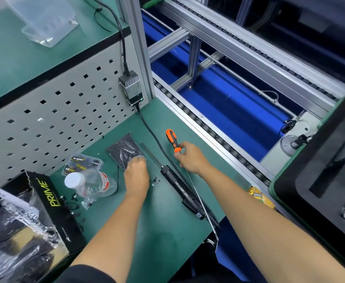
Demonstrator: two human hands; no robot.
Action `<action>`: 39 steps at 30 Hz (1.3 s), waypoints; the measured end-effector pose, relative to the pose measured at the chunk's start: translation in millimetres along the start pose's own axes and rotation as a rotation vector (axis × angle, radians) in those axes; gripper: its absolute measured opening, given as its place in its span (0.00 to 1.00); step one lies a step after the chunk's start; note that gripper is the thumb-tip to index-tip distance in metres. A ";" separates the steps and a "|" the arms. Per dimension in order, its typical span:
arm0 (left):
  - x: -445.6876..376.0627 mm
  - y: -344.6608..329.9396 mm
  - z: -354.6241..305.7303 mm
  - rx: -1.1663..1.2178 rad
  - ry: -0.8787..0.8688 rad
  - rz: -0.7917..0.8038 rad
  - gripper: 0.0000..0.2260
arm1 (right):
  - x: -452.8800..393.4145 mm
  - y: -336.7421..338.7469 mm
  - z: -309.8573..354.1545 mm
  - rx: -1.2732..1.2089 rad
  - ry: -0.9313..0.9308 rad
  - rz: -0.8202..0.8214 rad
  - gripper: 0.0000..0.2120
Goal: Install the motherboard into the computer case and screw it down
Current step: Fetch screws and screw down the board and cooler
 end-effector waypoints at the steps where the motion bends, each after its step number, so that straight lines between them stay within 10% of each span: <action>1: 0.5 0.2 0.2 0.016 -0.009 -0.011 0.15 | 0.3 -0.2 0.2 -0.003 0.000 0.003 0.14; 13: -12.0 15.2 -3.9 0.591 0.361 -0.190 0.13 | 5.6 1.9 5.5 -0.076 -0.007 0.032 0.15; 20: 10.7 8.2 0.3 0.177 0.019 0.033 0.09 | 12.1 8.0 3.4 -0.095 -0.007 0.028 0.15; 39: 12.9 -10.9 6.1 -0.037 0.032 0.059 0.13 | 16.4 16.2 -4.6 -0.123 -0.038 0.024 0.16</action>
Point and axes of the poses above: each hand's wrist, its own x-axis away from the middle knuckle, its own y-axis out of the back of the hand, z = x × y, the point moved 3 cm from there along -x, towards the middle knuckle, and after that the axes turned 8 degrees about -y, right-handed, at the moved point
